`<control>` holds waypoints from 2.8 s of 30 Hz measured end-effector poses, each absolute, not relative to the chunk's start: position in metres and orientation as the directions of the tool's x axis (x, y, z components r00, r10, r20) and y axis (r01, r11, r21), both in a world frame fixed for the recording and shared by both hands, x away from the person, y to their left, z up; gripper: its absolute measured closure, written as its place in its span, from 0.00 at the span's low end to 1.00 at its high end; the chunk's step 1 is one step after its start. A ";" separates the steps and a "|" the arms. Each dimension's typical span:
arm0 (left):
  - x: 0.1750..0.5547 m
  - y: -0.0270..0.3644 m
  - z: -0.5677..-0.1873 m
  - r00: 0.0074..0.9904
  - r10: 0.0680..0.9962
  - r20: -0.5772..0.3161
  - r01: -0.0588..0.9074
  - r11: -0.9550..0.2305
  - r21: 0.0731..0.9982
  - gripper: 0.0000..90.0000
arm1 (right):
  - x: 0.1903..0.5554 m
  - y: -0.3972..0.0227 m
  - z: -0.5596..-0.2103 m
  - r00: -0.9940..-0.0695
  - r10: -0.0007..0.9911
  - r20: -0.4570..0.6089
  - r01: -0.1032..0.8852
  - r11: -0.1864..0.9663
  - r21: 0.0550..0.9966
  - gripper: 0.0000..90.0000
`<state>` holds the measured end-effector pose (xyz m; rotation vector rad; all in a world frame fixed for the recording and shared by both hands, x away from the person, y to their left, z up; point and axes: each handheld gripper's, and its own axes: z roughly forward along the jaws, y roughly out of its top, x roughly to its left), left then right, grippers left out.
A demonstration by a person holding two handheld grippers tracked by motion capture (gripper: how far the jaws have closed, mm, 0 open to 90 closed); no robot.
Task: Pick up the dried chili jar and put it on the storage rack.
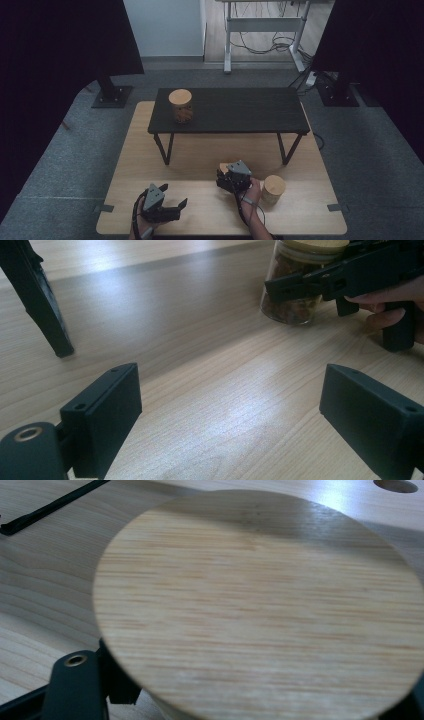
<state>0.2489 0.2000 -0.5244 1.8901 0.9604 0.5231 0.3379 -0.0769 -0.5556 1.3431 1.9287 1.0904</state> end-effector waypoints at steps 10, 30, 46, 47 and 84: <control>0.249 0.200 -0.525 0.605 0.796 -0.035 0.405 -0.269 0.874 0.10 | 0.338 -0.078 -0.556 -0.364 0.931 0.017 0.493 0.177 0.852 0.28; 0.250 0.201 -0.525 0.603 0.797 -0.037 0.407 -0.268 0.874 0.10 | 0.335 -0.079 -0.554 -0.378 0.926 0.007 0.469 0.185 0.864 0.28; 0.250 0.201 -0.525 0.604 0.796 -0.036 0.407 -0.268 0.873 0.10 | 0.318 -0.079 -0.534 -0.417 0.909 -0.003 0.410 0.191 0.892 0.28; 0.250 0.201 -0.525 0.604 0.796 -0.036 0.407 -0.269 0.873 0.10 | 0.317 -0.079 -0.532 -0.421 0.907 -0.007 0.406 0.195 0.893 0.28; 0.250 0.202 -0.525 0.601 0.799 -0.034 0.406 -0.268 0.874 0.10 | 0.291 -0.097 -0.492 -0.498 0.867 -0.005 0.352 0.208 0.913 0.28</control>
